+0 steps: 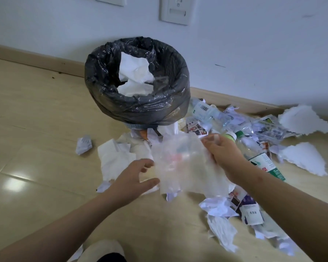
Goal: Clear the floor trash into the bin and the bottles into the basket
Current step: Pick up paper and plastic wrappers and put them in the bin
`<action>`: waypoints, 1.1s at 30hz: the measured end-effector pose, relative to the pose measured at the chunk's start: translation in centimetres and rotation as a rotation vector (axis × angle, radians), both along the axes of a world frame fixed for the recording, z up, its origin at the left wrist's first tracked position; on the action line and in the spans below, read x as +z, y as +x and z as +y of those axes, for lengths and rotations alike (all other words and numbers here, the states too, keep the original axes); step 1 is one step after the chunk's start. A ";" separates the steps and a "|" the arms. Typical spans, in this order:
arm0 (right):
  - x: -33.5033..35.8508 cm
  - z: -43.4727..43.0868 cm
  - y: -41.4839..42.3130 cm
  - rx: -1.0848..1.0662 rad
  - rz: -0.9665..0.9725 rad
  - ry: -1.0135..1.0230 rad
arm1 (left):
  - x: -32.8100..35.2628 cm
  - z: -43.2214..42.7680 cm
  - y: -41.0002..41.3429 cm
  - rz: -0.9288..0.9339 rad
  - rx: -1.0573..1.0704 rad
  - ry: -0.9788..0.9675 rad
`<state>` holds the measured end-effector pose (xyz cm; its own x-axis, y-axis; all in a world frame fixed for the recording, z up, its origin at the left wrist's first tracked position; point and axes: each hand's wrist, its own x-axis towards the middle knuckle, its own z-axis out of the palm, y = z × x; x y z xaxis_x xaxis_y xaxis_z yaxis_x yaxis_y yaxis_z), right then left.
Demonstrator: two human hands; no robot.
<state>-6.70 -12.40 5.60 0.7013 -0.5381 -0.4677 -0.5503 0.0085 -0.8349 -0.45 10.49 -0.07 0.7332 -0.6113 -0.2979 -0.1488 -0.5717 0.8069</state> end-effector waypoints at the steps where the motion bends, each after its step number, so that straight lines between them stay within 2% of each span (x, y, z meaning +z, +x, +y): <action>1: -0.1 0.2 -0.2 0.025 0.011 0.026 | 0.9 -1.0 0.0 0.058 -0.006 -0.068; 3: -0.1 0.8 -0.4 0.090 0.023 0.083 | 2.4 -2.7 0.0 0.219 -0.032 -0.164; 6: -0.2 2.1 -0.6 0.190 0.050 0.092 | 3.2 -4.4 0.0 0.439 -0.028 -0.198; 11: -0.9 3.4 -0.4 0.232 0.041 0.149 | 3.9 -5.7 -1.9 0.604 -0.028 -0.230; 17: -0.6 2.3 -0.3 0.122 0.011 0.113 | 4.1 -6.0 -0.6 0.493 0.263 -0.230; 21: -0.5 1.8 -0.5 0.106 0.040 0.145 | 4.7 -6.9 1.2 0.440 0.362 -0.257; 25: -0.4 1.2 -0.4 0.057 0.052 0.206 | 7.7 -8.2 4.4 0.345 0.497 -0.391; 31: -0.5 0.4 -0.5 -0.004 0.050 0.224 | 12.7 -9.5 7.4 0.115 0.518 -0.540; 33: -0.9 0.0 -0.6 -0.001 0.059 0.168 | 13.5 -9.9 7.7 0.146 0.580 -0.640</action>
<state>-7.27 -12.38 4.72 0.6692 -0.4498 -0.5914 -0.5984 0.1457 -0.7879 7.23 0.55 13.46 0.9615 -0.2362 -0.1402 0.1548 0.0442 0.9870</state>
